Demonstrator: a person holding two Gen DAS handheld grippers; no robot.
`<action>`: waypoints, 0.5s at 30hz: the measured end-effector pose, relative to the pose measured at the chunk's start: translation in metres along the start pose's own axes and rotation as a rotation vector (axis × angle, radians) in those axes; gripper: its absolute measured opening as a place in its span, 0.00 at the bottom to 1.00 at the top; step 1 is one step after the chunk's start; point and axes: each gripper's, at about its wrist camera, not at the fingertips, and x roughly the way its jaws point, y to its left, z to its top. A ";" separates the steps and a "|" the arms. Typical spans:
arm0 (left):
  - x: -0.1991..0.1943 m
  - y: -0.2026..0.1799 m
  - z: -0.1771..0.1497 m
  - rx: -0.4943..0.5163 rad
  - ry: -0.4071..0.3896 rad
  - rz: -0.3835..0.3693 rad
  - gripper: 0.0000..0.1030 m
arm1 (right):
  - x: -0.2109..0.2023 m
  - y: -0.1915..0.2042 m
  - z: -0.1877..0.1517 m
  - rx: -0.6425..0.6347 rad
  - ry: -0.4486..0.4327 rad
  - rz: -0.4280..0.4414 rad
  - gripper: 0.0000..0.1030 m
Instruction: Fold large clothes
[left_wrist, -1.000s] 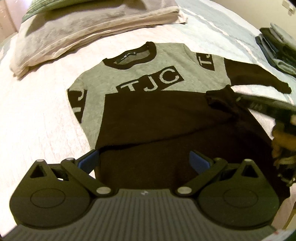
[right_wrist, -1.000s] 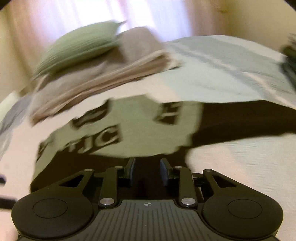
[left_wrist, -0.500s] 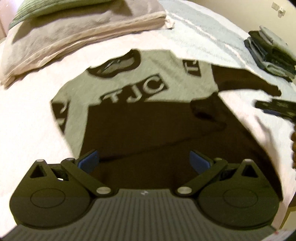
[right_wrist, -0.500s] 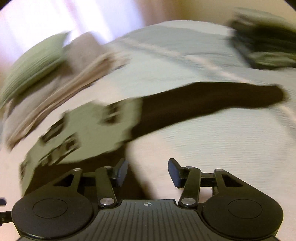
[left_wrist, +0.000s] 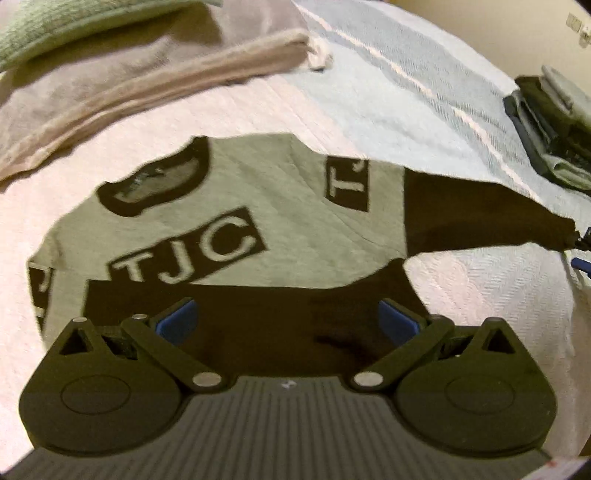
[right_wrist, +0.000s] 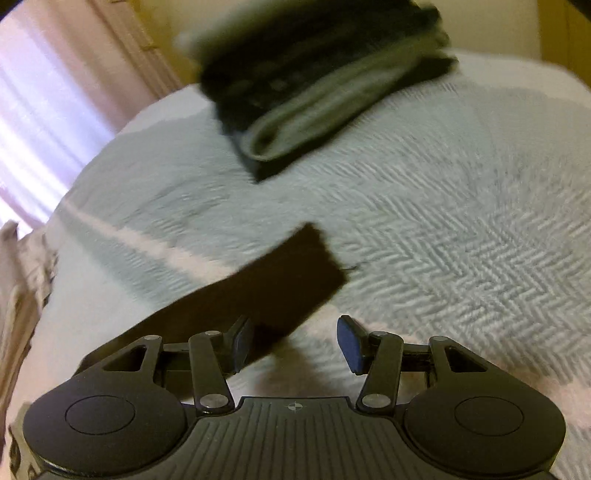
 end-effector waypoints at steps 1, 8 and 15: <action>0.004 -0.006 0.000 0.004 0.008 -0.002 0.99 | 0.003 -0.006 0.001 0.027 -0.007 0.024 0.46; 0.010 -0.022 0.001 0.027 0.016 -0.031 0.99 | -0.014 -0.015 0.013 0.091 -0.060 0.102 0.02; -0.022 0.026 -0.010 -0.002 -0.062 -0.029 0.99 | -0.089 0.144 -0.030 -0.404 -0.154 0.191 0.02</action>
